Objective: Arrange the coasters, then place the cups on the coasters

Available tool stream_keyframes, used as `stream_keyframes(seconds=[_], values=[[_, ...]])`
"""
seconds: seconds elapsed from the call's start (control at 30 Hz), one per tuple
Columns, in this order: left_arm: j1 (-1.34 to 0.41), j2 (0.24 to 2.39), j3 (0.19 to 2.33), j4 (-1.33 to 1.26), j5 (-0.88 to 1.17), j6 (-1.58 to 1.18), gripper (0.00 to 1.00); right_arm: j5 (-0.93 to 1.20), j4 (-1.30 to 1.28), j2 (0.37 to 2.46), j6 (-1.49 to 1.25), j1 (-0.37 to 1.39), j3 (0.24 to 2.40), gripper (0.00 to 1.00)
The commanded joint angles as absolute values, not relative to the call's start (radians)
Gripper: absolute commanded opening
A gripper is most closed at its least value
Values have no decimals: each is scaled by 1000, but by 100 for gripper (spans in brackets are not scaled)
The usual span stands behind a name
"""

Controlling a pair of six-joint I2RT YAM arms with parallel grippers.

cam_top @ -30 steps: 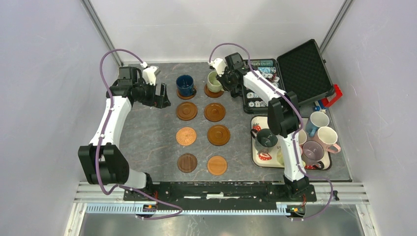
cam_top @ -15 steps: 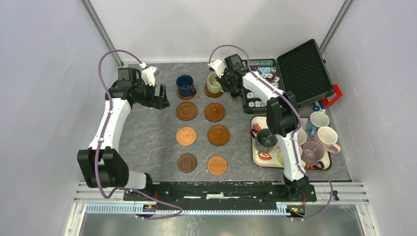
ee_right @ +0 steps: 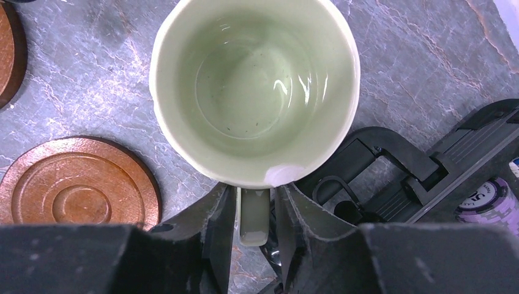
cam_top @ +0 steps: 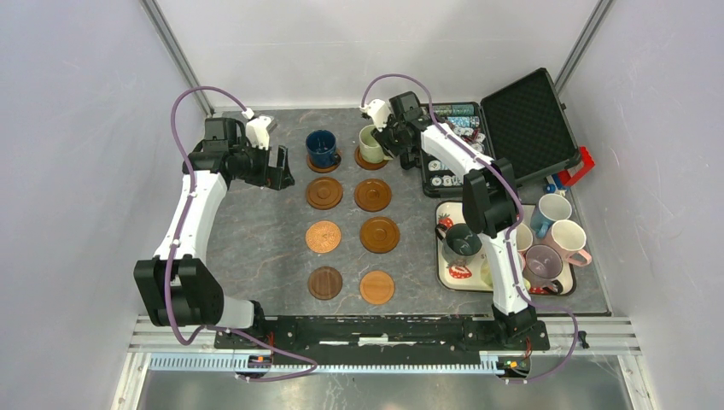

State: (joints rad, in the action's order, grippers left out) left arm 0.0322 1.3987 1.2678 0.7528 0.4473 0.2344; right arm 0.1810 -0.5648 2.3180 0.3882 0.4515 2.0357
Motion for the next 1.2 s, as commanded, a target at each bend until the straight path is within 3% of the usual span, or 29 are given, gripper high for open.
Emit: stream_keyframes(seconds=[0.0, 0.1, 0.3, 0.57, 0.93, 1.17], values=[[30, 1390, 1285, 728, 452, 206, 100, 209, -534, 2267, 374, 454, 2062, 37], [30, 1397, 1293, 735, 456, 205, 100, 206, -540, 2259, 381, 454, 2061, 41], [30, 1391, 1299, 751, 455, 213, 100, 207, -569, 2200, 414, 451, 2034, 66], [31, 1366, 1281, 776, 463, 258, 100, 284, -666, 2043, 442, 402, 1999, 86], [23, 1358, 1254, 802, 549, 321, 100, 478, -958, 1694, 647, 185, 1716, 91], [13, 1359, 1223, 802, 564, 340, 100, 504, -1104, 1542, 781, 207, 1430, 83]])
